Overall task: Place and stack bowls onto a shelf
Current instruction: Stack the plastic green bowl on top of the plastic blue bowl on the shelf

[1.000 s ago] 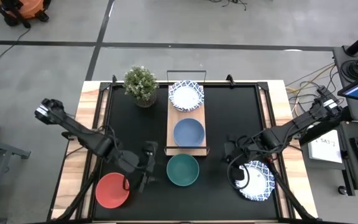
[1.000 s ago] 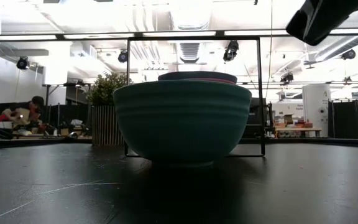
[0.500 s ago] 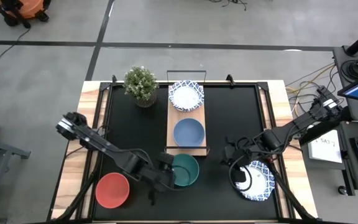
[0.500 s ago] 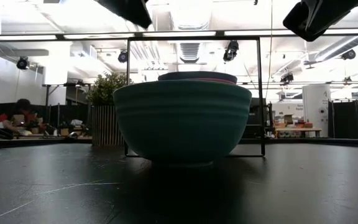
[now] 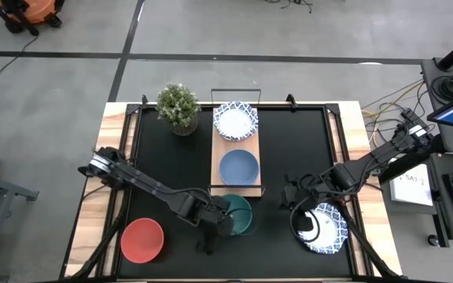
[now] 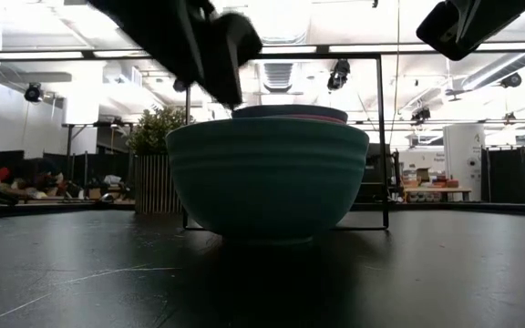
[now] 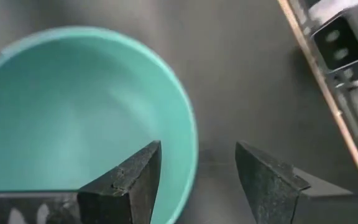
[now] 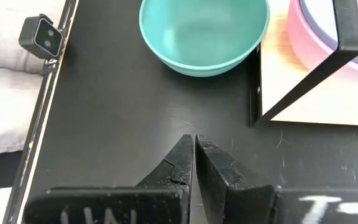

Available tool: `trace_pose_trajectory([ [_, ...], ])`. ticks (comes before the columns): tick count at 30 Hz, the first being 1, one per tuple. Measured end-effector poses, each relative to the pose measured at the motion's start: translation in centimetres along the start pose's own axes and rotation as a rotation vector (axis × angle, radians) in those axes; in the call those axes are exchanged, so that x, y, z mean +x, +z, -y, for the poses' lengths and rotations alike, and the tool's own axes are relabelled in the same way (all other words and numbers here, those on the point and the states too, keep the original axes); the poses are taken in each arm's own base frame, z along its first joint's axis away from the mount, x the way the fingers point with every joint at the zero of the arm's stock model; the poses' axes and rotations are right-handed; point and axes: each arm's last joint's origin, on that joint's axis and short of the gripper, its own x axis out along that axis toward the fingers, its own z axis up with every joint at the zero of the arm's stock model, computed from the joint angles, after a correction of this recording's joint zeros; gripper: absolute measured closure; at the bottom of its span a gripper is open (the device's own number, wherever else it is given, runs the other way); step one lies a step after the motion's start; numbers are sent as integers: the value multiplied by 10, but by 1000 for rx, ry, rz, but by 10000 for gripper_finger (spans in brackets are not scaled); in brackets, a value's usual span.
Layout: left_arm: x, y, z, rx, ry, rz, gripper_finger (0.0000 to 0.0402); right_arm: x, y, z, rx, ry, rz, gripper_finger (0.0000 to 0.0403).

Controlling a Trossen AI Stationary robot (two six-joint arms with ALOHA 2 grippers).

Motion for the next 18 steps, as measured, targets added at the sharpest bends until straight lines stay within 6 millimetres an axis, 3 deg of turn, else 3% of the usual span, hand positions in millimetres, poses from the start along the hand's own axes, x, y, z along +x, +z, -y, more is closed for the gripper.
trace_pose_trajectory([
  [10,27,-4,-11,-39,-110,-45,222,0,-1,-1,15,13,-6,394],
  [18,36,-6,-22,-58,-216,-59,304,0,-3,-6,23,37,-10,394],
])
